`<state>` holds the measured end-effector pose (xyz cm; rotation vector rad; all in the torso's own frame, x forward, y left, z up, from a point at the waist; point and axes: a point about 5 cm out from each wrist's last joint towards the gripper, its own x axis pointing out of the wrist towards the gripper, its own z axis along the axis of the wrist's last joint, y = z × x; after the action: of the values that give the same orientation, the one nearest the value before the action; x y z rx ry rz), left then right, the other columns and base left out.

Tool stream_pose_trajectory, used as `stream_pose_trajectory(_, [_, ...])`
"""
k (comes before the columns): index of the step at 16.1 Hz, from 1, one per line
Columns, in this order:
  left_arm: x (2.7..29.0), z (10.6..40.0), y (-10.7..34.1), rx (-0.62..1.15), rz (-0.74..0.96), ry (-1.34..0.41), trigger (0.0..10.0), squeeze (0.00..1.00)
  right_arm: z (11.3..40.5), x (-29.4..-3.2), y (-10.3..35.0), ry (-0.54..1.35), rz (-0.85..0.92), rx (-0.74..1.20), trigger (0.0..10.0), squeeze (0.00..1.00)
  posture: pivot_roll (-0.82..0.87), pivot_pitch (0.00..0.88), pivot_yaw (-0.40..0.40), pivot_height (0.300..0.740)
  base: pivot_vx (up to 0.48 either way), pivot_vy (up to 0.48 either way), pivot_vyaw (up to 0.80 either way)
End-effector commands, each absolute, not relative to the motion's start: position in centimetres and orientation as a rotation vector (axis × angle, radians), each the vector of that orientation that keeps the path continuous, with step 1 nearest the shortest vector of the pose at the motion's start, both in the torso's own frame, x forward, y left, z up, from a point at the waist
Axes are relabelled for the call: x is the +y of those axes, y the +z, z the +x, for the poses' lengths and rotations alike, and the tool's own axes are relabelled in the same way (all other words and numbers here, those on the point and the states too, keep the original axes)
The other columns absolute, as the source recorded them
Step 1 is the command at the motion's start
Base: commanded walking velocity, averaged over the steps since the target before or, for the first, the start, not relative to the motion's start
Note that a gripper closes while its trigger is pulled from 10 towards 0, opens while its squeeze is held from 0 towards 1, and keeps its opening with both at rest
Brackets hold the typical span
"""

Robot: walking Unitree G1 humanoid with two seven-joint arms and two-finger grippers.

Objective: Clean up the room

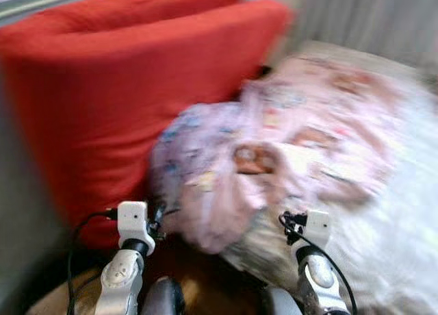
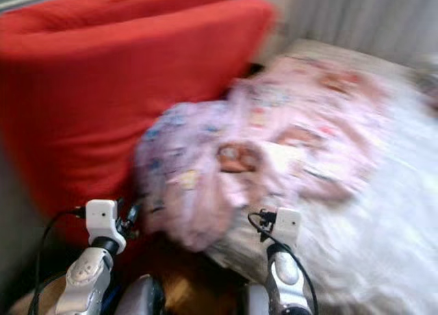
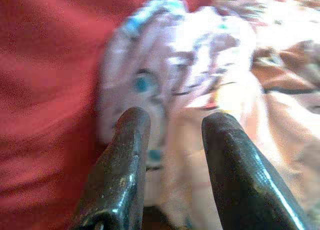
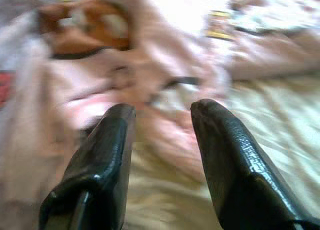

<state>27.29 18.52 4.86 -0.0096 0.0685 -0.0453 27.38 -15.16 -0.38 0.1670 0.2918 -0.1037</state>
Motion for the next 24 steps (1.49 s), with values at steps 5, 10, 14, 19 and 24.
stream_pose_trajectory(5, [17.9, 27.3, 4.7, 0.082, -0.022, -0.066, 10.0, 0.00, 27.5, -14.9, 0.0, -0.075, 0.140, 0.264, 10.0, 0.00, -0.03, 0.091, -0.024, 0.627, 0.000, 0.000, -0.30])
stream_pose_trajectory(10, [18.0, 27.3, 4.7, 0.085, -0.023, -0.061, 10.0, 0.00, 27.4, -14.1, -0.1, -0.017, 0.124, 0.274, 10.0, 0.00, -0.03, 0.092, -0.024, 0.627, 0.000, 0.000, 0.00])
stream_pose_trajectory(14, [18.0, 27.3, 4.6, 0.091, -0.022, -0.056, 10.0, 0.00, 27.4, -14.1, -0.1, -0.017, 0.121, 0.277, 10.0, 0.00, -0.03, 0.093, -0.025, 0.627, 0.126, 0.000, 0.00])
stream_pose_trajectory(19, [18.0, 27.3, 4.6, 0.094, -0.022, -0.057, 10.0, 0.00, 27.3, -13.9, -0.3, -0.001, 0.113, 0.285, 10.0, 0.00, -0.03, 0.093, -0.025, 0.627, 0.274, 0.000, 0.00])
stream_pose_trajectory(24, [18.0, 27.3, 4.6, 0.095, -0.023, -0.059, 10.0, 0.00, 27.1, -13.7, -0.6, 0.024, 0.107, 0.313, 10.0, 0.00, -0.03, 0.093, -0.024, 0.627, 0.286, 0.000, 0.00])
